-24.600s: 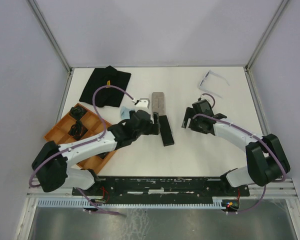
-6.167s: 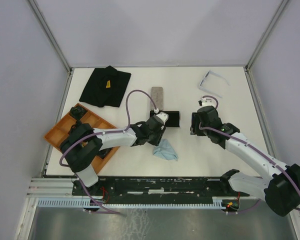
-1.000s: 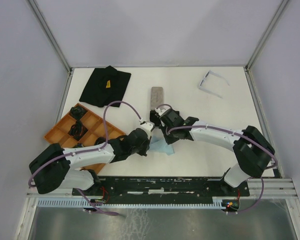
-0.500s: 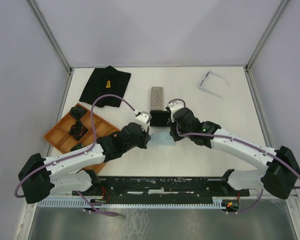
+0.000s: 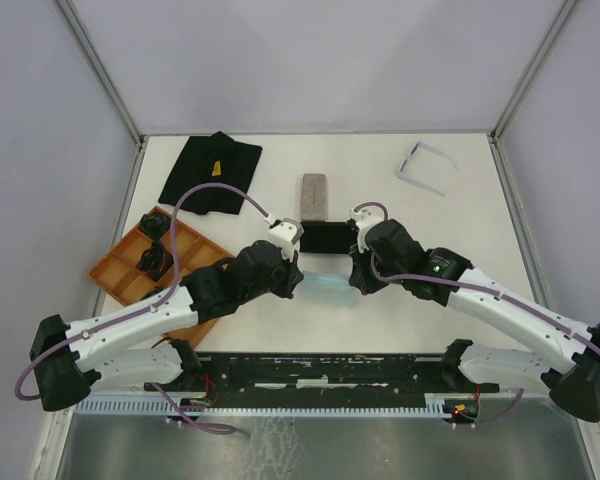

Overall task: Organize the sunglasses
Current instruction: Fold the glasses cleaning cloth at the center of the board.

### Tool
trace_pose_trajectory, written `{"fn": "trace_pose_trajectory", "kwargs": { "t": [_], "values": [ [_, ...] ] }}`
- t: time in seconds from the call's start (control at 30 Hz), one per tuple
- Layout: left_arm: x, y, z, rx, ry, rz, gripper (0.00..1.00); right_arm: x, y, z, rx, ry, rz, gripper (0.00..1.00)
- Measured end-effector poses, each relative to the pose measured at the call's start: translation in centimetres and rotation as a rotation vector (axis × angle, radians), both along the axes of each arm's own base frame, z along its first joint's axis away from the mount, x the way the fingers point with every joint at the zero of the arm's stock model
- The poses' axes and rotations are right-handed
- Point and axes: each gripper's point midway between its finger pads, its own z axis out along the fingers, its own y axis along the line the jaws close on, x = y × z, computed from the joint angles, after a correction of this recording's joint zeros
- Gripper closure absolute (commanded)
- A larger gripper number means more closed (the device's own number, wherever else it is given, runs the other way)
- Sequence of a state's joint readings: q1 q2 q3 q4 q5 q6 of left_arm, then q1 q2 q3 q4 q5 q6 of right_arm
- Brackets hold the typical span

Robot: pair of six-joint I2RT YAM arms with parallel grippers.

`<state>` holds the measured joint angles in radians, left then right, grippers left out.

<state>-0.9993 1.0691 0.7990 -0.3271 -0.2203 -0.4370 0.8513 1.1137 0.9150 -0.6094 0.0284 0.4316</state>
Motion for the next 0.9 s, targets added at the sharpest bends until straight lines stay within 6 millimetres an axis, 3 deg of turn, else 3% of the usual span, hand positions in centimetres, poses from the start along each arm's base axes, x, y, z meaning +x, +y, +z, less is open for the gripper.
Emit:
{"fn": "trace_pose_trajectory", "kwargs": {
  "t": [0.23, 0.43, 0.67, 0.9],
  "values": [
    [-3.5, -0.9, 0.5, -0.033, 0.054, -0.087, 0.97, -3.4, 0.0, 1.1, 0.054, 0.13, 0.046, 1.0],
    [-4.0, -1.8, -2.3, 0.019, 0.096, -0.096, 0.97, -4.1, 0.1, -0.7, 0.013, 0.221, 0.042, 1.0],
    [-0.8, -0.7, -7.8, 0.098, 0.065, 0.036, 0.97, -0.5, -0.4, -6.2, -0.111, 0.213, -0.063, 1.0],
    [4.2, -0.8, -9.4, 0.065, 0.004, 0.126, 0.97, 4.8, -0.7, -8.8, -0.114, 0.096, -0.142, 1.0]
  ]
}}
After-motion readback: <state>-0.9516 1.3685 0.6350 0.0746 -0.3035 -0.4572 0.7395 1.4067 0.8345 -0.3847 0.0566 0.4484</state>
